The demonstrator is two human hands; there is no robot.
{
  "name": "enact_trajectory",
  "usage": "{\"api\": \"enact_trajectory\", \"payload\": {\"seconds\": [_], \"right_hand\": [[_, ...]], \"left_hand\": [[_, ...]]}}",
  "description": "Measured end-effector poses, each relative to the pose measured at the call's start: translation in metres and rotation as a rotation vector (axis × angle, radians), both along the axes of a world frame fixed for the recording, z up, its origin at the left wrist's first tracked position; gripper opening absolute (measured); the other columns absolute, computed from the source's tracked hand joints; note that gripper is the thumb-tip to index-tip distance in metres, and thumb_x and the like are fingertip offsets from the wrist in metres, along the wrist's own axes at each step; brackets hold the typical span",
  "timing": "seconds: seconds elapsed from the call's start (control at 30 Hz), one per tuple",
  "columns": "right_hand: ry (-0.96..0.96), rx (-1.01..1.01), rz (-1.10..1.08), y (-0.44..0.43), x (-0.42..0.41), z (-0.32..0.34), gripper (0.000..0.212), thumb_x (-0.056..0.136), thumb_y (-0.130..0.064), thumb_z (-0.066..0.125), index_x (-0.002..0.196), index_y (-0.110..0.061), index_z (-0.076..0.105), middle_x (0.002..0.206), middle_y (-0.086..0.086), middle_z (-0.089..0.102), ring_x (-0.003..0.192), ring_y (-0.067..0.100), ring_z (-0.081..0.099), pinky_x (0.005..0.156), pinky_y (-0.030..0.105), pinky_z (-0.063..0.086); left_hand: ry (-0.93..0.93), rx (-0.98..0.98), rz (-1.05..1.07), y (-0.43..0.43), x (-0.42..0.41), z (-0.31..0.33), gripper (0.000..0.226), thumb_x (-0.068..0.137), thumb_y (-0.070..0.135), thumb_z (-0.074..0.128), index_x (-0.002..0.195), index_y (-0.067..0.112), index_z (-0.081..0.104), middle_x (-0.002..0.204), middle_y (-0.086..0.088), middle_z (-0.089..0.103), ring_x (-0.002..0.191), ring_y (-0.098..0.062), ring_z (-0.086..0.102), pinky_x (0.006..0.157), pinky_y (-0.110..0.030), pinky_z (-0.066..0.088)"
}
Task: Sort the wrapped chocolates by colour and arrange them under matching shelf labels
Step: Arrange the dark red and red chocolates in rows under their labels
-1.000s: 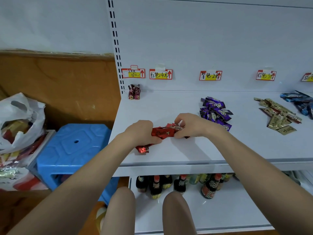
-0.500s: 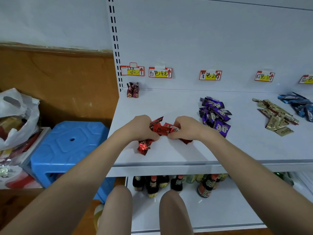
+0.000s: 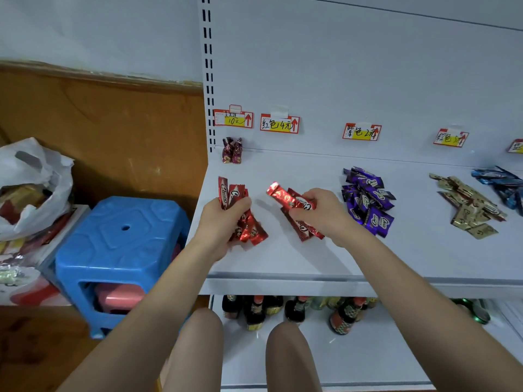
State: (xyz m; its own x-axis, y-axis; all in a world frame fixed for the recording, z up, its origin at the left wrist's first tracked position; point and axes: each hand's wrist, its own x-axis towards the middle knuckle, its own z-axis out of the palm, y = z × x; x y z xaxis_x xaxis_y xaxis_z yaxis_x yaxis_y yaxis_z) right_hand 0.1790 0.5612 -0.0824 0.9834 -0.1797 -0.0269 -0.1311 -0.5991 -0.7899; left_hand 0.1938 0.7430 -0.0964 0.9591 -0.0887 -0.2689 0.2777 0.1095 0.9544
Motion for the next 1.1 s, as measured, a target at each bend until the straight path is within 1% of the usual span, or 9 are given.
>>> {"api": "enact_trajectory", "payload": {"seconds": [0.1,0.23,0.37,0.43,0.53,0.67,0.87,1.0,1.1], "right_hand": [[-0.038,0.419,-0.054,0.003,0.005,0.009,0.011,0.081,-0.01,0.067,0.09,-0.011,0.06,0.079,0.004,0.062,0.066,0.011,0.062,0.057,0.023,0.05],[-0.085,0.656,-0.008,0.012,0.031,0.014,0.016,0.084,-0.01,0.064,0.099,-0.013,0.062,0.093,0.009,0.067,0.082,0.024,0.066,0.065,0.037,0.055],[-0.154,0.501,-0.041,0.018,0.06,0.007,0.014,0.085,-0.011,0.062,0.099,-0.01,0.063,0.095,0.014,0.067,0.088,0.029,0.065,0.08,0.042,0.054],[-0.211,0.435,-0.041,0.019,0.073,0.004,0.004,0.087,-0.014,0.059,0.089,-0.012,0.062,0.083,0.01,0.065,0.076,0.022,0.062,0.074,0.036,0.052],[-0.248,0.39,-0.04,0.022,0.084,-0.003,0.017,0.091,-0.017,0.053,0.082,-0.003,0.057,0.066,0.0,0.054,0.06,0.011,0.049,0.06,0.029,0.043],[-0.267,0.359,-0.048,0.027,0.09,-0.006,0.024,0.093,-0.019,0.049,0.069,-0.016,0.051,0.051,-0.015,0.047,0.049,0.001,0.041,0.05,0.019,0.034],[-0.297,0.256,0.008,0.044,0.083,0.0,0.018,0.096,-0.021,0.043,0.087,-0.016,0.057,0.081,0.0,0.061,0.076,0.014,0.057,0.067,0.028,0.045],[-0.262,0.302,0.028,0.053,0.073,0.0,0.025,0.096,-0.023,0.042,0.087,-0.008,0.06,0.09,0.012,0.063,0.085,0.023,0.059,0.078,0.04,0.048],[-0.252,0.338,0.03,0.057,0.065,-0.002,0.028,0.097,-0.023,0.04,0.083,-0.013,0.062,0.09,0.009,0.064,0.089,0.022,0.06,0.084,0.043,0.049]], "left_hand": [[0.02,-0.108,0.121,-0.016,0.005,0.001,0.012,0.092,0.023,0.059,0.1,0.015,0.055,0.099,-0.011,0.065,0.079,-0.021,0.063,0.037,-0.019,0.043],[0.099,-0.26,0.231,-0.046,0.034,0.008,0.02,0.094,0.024,0.055,0.109,0.011,0.059,0.103,-0.012,0.067,0.088,-0.028,0.066,0.069,-0.041,0.057],[0.158,-0.395,0.215,-0.065,0.065,0.009,0.028,0.096,0.027,0.051,0.118,0.012,0.06,0.105,-0.012,0.07,0.09,-0.027,0.068,0.07,-0.042,0.057],[0.188,-0.495,0.204,-0.07,0.074,0.006,0.03,0.096,0.03,0.05,0.119,0.013,0.059,0.108,-0.011,0.07,0.093,-0.027,0.068,0.071,-0.043,0.057],[0.184,-0.604,0.212,-0.077,0.079,0.003,0.034,0.097,0.036,0.046,0.123,0.016,0.057,0.113,-0.009,0.068,0.1,-0.026,0.067,0.081,-0.047,0.055],[0.178,-0.67,0.255,-0.081,0.079,0.006,0.037,0.097,0.041,0.044,0.125,0.018,0.056,0.113,-0.006,0.068,0.097,-0.022,0.068,0.077,-0.037,0.057],[0.121,-0.799,0.234,-0.07,0.072,0.019,0.046,0.092,0.051,0.045,0.125,0.022,0.056,0.109,-0.001,0.07,0.085,-0.011,0.071,0.06,-0.023,0.055],[0.086,-0.742,0.247,-0.061,0.064,0.017,0.036,0.087,0.028,0.062,0.121,0.016,0.06,0.103,-0.003,0.07,0.086,-0.014,0.07,0.065,-0.027,0.055],[0.115,-0.741,0.255,-0.055,0.058,0.012,0.035,0.087,0.017,0.063,0.122,0.015,0.059,0.107,-0.006,0.069,0.09,-0.017,0.068,0.07,-0.029,0.054]]}}
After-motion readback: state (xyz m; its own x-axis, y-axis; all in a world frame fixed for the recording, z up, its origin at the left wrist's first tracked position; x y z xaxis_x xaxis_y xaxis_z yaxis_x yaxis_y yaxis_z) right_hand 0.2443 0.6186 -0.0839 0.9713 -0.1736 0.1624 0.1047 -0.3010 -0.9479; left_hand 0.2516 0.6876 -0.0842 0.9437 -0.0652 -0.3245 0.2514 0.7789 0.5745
